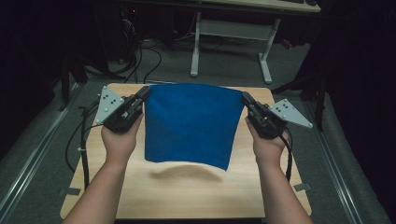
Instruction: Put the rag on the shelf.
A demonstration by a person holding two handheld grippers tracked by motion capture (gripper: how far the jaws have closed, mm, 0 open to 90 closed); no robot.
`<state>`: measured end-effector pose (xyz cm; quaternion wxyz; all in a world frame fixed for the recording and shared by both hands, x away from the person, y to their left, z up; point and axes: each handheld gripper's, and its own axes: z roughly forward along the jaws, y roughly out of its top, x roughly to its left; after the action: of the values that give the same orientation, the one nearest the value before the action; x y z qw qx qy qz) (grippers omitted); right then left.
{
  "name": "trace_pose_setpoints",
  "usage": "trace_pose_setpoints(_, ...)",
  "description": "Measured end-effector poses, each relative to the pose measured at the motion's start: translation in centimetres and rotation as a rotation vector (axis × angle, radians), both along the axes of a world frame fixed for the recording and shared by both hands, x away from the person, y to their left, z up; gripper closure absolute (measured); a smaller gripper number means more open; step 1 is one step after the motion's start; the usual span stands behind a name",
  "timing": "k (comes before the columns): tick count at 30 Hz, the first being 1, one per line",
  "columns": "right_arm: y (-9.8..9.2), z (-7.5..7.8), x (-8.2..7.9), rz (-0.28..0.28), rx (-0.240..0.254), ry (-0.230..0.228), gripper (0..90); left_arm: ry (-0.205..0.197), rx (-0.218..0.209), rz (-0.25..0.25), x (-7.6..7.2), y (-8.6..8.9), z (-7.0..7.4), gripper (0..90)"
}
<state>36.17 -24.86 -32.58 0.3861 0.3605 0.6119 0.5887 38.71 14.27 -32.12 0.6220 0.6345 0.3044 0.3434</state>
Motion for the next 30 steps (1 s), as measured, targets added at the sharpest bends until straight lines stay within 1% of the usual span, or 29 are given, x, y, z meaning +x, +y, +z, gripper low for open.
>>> trace_pose_setpoints(3,-0.2,0.1,0.3,-0.008,0.006,0.004,88.7,0.007,0.009,0.008,0.6,0.1,0.2,88.3)
trace_pose_setpoints(4,-0.3,0.1,0.4,-0.012,0.009,0.008,88.7,0.02,0.018,0.009,1.0,0.0,0.2,88.3)
trace_pose_setpoints(6,-0.4,0.2,0.9,-0.021,0.007,0.007,88.8,0.033,0.033,0.011,1.7,0.0,0.3,88.3)
trace_pose_setpoints(8,-0.6,0.2,1.6,-0.023,0.014,0.02,88.9,0.047,0.043,0.018,2.6,-0.1,0.5,88.3)
trace_pose_setpoints(11,-0.8,0.5,2.4,-0.031,0.021,0.032,88.9,0.055,0.063,0.028,3.6,-0.3,0.9,88.3)
trace_pose_setpoints(13,-0.9,0.8,3.0,-0.035,0.025,0.034,88.9,0.048,0.084,0.038,4.2,-0.4,1.1,88.2)
trace_pose_setpoints(15,-0.8,1.0,3.5,-0.041,0.021,0.034,88.9,0.053,0.096,0.044,4.8,-0.6,1.3,88.2)
trace_pose_setpoints(17,-0.7,1.3,4.2,-0.049,0.004,0.031,88.9,0.064,0.105,0.049,5.6,-0.8,1.4,88.2)
trace_pose_setpoints(19,-0.8,1.6,4.8,-0.054,-0.001,0.034,88.9,0.071,0.125,0.054,6.3,-0.9,1.5,88.1)
trace_pose_setpoints(23,-0.8,2.1,6.3,-0.066,-0.009,0.042,88.9,0.073,0.15,0.068,7.5,-1.1,1.6,88.1)
trace_pose_setpoints(25,-0.8,2.3,7.2,-0.067,-0.013,0.047,88.9,0.073,0.157,0.078,8.1,-1.2,1.5,88.0)
trace_pose_setpoints(26,-0.8,2.3,7.6,-0.068,-0.019,0.048,88.9,0.08,0.156,0.08,8.5,-1.2,1.6,88.0)
trace_pose_setpoints(28,-0.7,2.5,8.4,-0.067,-0.014,0.048,88.9,0.078,0.142,0.087,9.1,-1.2,1.7,88.1)
trace_pose_setpoints(30,-0.7,2.7,9.6,-0.071,-0.011,0.052,88.9,0.075,0.144,0.096,9.8,-1.4,1.8,88.1)
